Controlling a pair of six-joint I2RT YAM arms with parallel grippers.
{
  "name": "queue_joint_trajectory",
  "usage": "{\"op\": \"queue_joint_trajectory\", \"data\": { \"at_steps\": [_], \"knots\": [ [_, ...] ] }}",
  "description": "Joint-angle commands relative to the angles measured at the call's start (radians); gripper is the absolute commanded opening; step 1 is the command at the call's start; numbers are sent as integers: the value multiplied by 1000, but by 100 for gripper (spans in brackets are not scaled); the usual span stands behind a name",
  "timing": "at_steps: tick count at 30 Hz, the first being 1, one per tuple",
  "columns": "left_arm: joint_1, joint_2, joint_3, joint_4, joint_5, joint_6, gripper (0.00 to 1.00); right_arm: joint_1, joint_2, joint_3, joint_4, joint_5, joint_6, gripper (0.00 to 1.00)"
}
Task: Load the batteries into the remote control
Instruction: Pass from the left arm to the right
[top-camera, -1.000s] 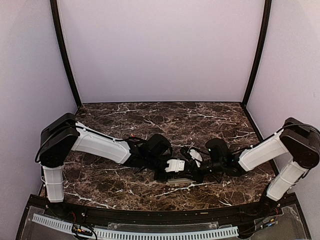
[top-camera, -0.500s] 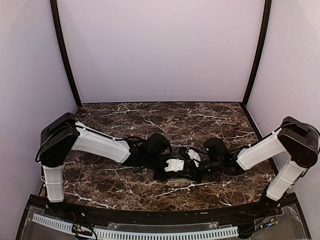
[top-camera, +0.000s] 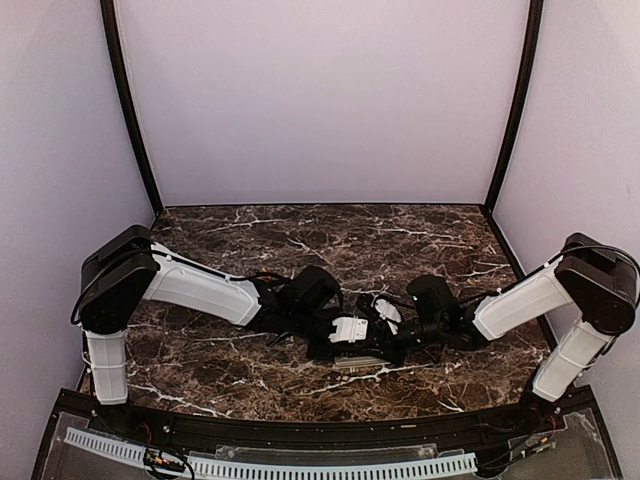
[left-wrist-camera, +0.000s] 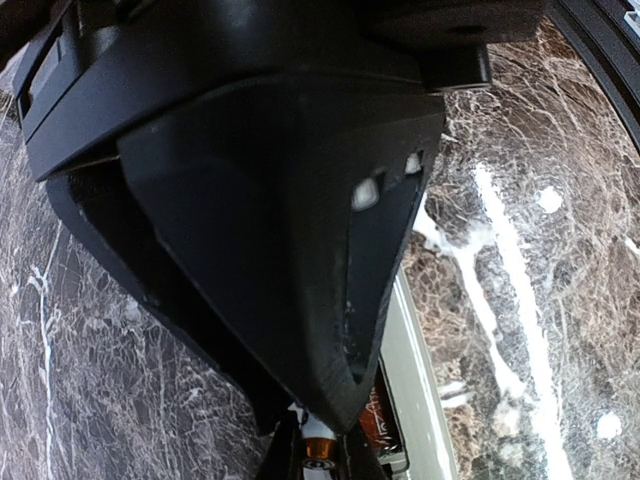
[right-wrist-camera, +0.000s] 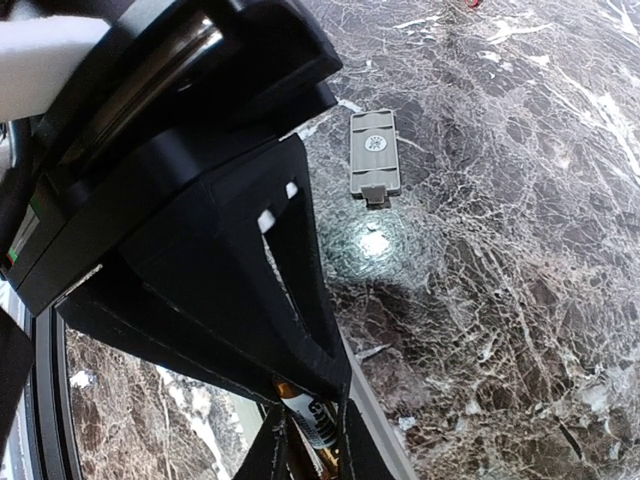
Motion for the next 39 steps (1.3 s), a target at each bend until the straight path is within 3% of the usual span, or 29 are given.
{"op": "queue_joint_trajectory", "data": {
  "at_steps": [1,11,39],
  "knots": [
    [-3,74,-26,-74,-44,-13,4,37,77,-4,-113,8,30,12],
    [-3,52,-19,-108,-34,-48,24,37,80,-1,-117,24,34,12],
    [43,-147,-107,-139,77,-111,38,37,84,1,-123,1,30,10]
  ]
}}
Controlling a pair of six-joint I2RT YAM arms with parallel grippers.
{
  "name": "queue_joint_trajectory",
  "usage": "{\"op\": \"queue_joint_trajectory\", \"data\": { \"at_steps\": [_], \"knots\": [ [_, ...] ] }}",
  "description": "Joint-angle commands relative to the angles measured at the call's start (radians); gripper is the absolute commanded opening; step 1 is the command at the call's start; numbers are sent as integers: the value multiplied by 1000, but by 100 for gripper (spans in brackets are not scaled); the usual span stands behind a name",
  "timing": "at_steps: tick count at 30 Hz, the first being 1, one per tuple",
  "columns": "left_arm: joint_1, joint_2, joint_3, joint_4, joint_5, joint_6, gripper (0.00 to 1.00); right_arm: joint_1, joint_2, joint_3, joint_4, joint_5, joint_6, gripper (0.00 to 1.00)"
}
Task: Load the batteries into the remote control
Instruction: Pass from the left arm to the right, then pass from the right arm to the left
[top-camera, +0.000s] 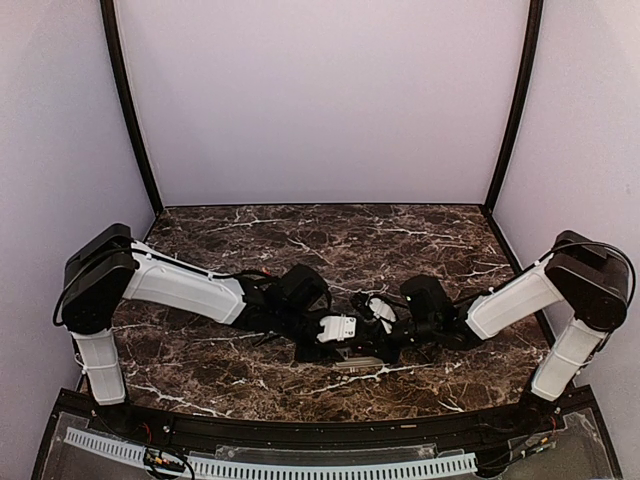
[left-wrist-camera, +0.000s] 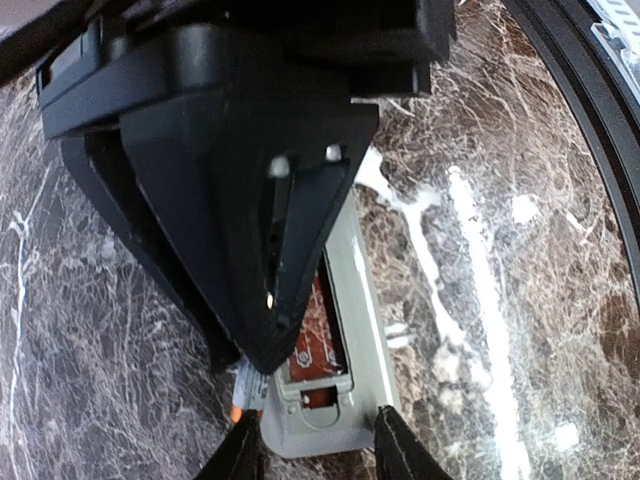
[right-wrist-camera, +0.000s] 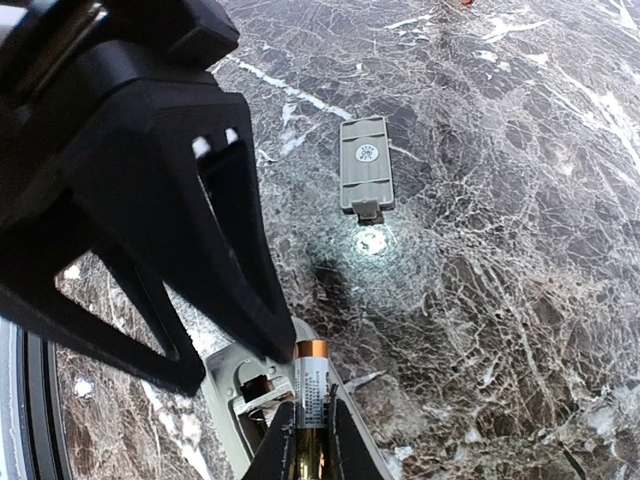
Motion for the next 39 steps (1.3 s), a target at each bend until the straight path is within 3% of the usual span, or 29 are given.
{"op": "queue_joint_trajectory", "data": {
  "at_steps": [1,10,17,28,39],
  "knots": [
    [29,-61,-40,-90,41,-16,38,25,40,-29,-141,-27,3,10],
    [110,-44,-47,-35,151,-61,40,25,36,-37,-133,-33,-1,9],
    [180,11,-22,103,330,-160,41,25,30,-43,-126,-31,-3,9],
    [185,115,108,-83,457,-48,48,25,22,-49,-116,-30,-4,9],
    [189,158,124,-156,468,12,38,25,22,-50,-113,-25,-3,8]
  ]
}}
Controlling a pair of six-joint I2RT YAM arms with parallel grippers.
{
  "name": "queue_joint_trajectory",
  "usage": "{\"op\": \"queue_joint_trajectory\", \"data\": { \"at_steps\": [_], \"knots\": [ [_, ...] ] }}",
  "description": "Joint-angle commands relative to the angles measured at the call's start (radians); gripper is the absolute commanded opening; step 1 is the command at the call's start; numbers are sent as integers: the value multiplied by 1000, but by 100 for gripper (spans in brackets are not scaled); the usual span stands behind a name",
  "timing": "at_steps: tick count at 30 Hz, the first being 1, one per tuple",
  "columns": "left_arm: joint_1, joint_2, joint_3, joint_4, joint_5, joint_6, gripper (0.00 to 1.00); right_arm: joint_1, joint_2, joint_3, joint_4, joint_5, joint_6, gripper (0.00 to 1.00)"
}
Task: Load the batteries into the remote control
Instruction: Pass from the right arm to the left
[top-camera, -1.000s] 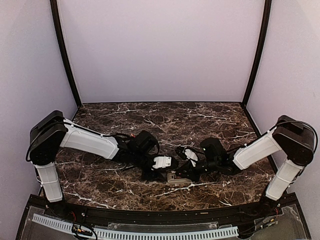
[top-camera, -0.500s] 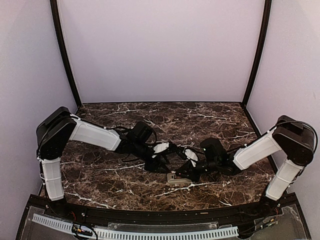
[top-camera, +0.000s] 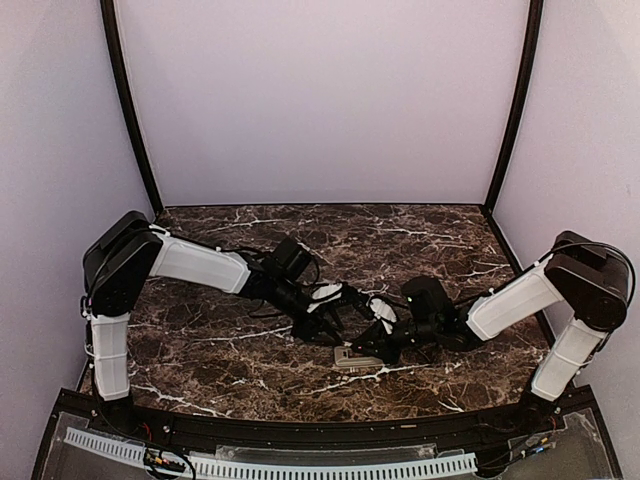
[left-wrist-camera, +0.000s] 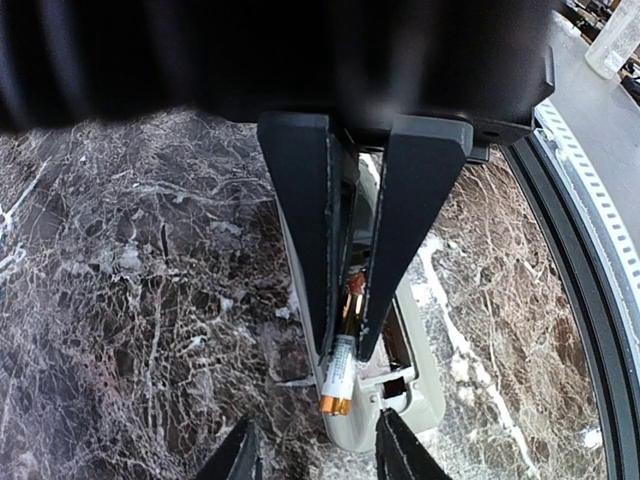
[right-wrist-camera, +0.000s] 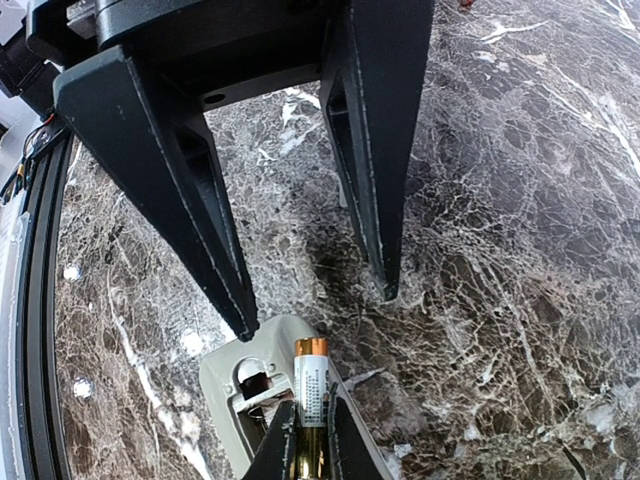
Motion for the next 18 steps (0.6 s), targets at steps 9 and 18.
{"op": "queue_joint_trajectory", "data": {
  "at_steps": [9,18],
  "knots": [
    [23,17,-61,14,34,117,41,25,19,-43,-127,-24,1,8],
    [23,-5,-137,267,139,90,42,25,8,-52,-120,-11,10,8]
  ]
}}
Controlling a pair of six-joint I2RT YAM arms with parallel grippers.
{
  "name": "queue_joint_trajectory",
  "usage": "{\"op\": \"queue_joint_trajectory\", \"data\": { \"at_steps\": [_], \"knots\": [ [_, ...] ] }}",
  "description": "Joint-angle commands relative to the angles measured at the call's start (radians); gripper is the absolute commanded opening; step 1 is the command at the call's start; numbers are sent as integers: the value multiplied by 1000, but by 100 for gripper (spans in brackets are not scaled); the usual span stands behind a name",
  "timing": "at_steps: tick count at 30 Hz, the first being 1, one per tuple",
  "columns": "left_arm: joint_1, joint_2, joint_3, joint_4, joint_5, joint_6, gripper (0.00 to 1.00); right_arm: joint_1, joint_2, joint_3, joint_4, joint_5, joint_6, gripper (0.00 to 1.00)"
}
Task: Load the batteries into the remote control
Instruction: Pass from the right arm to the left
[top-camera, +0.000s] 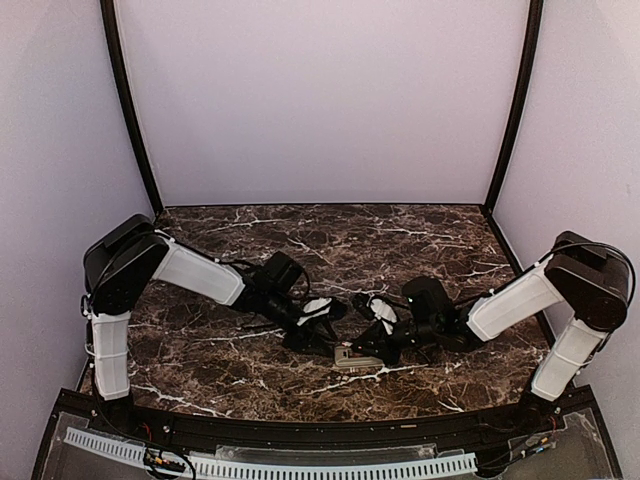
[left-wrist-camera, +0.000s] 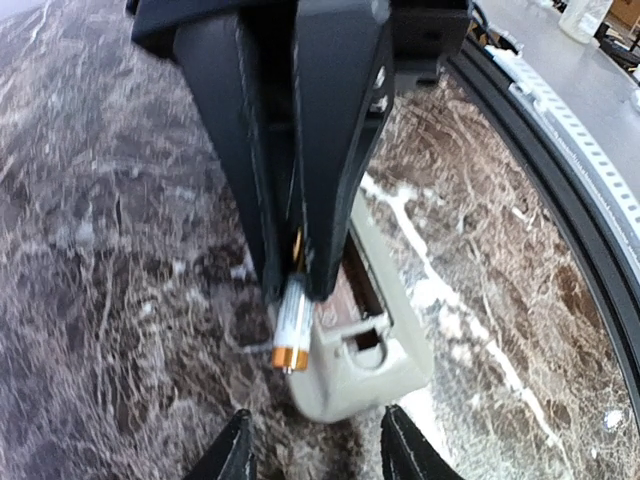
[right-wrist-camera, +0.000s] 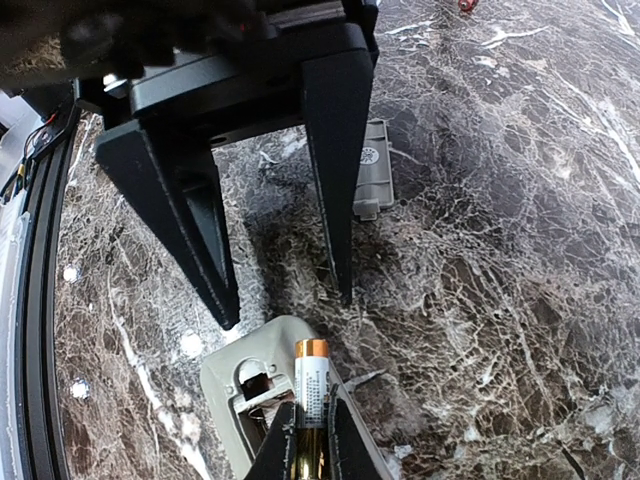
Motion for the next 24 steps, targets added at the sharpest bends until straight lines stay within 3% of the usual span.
{"op": "queue_joint_trajectory", "data": {
  "at_steps": [1,9,24],
  "knots": [
    [-2,-3,3,104,88,0,42,24,8,-46,-133,-12,12,7],
    [-1,60,121,-91,119,53,42,24,4,-52,-122,-21,5,8],
    [-3,79,136,-79,68,-7,32,25,0,-65,-97,-27,3,8]
  ]
}}
